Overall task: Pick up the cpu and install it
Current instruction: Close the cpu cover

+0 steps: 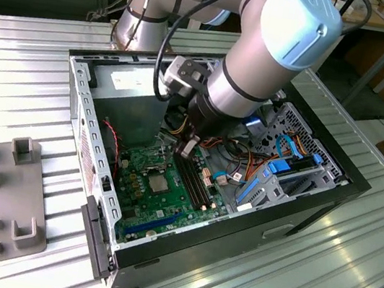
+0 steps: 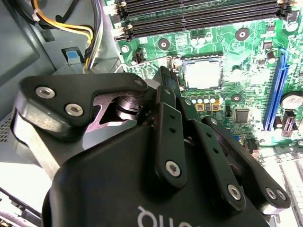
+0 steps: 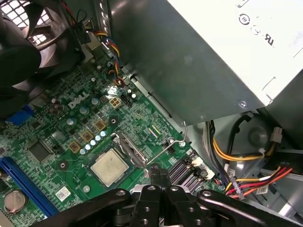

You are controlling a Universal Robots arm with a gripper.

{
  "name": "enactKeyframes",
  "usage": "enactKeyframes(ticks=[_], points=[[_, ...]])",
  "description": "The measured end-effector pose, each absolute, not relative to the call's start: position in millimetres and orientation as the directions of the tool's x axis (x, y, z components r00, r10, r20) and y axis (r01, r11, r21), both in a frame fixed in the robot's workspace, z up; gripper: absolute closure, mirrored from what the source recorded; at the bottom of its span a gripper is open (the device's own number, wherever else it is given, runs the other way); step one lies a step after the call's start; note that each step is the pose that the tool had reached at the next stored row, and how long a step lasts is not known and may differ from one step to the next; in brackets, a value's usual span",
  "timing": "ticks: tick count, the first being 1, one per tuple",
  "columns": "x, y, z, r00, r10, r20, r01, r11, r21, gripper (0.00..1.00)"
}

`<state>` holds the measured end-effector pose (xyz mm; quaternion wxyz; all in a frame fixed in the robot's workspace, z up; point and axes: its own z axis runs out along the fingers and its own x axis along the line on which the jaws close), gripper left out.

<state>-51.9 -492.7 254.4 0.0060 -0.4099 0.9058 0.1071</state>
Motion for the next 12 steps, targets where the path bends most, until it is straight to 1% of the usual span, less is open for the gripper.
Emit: enactKeyframes(ticks=[12], points=[[-51.9,-500.2,254.6,-0.657,-0.748,-0.099,-0.750,0.634,0.189,0.89]])
